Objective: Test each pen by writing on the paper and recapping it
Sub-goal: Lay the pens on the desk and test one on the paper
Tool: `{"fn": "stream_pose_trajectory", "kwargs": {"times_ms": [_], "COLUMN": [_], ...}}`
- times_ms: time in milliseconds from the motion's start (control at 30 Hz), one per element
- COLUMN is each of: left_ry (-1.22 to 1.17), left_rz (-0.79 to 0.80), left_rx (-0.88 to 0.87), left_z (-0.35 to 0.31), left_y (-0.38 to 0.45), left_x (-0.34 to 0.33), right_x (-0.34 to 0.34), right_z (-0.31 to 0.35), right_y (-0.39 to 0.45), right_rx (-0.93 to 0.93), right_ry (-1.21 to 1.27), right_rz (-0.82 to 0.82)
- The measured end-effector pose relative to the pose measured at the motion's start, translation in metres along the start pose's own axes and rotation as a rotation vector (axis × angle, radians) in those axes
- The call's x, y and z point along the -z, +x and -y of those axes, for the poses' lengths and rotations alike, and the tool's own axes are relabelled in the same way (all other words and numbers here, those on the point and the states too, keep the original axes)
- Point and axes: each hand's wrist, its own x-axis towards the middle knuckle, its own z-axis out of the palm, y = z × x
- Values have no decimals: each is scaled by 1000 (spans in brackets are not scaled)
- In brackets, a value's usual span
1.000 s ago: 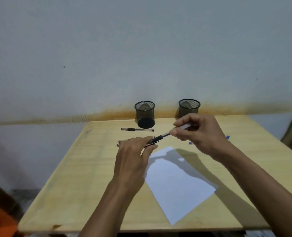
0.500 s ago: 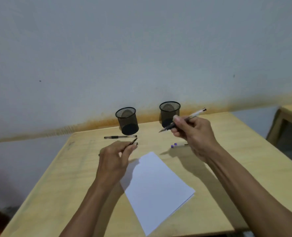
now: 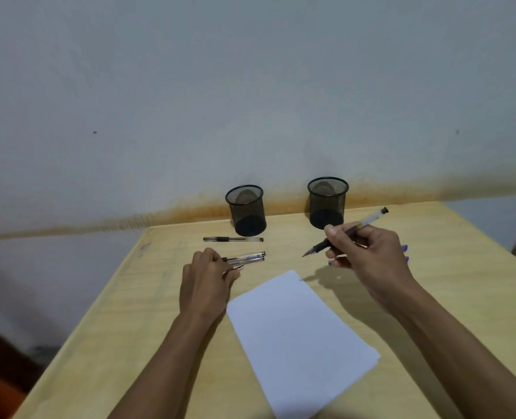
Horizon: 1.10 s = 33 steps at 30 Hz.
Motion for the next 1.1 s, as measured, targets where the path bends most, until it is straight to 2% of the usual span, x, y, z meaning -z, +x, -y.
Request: {"fn": "stream_pose_trajectory", "kwargs": {"times_ms": [133,267,400,500,633,767,900,1100], "left_ry": [5,-207,-371,-316,-264,-320,-317,-292], "left_rz": [-137,-259,-83,76,164,162,136,115], "left_rx": [-5,31,-94,-103,-107,-86,-147,-187], "left_z": [2,-2,4,19,40,47,33,34], "left_y": [-4,-20,-52,-67,-76,-92,-86,-80], "left_x": [-6,8,20,22,21,8,19,19], "right_x": [-5,-17,-45,-73,-116,-122,-94,-89], "right_z": [2,5,3,-6,-34,-64,-52,-39], "right_y": [-2,-13,-33,-43,-49,-53,-52,-41], "right_rx": [5,-57,-131,-128,-191,-269,-191,-92], "right_ry": [0,16,85,101,-2,-52,-93,-247], "right_rz": [6,37,57,73,139,191,269,409]}}
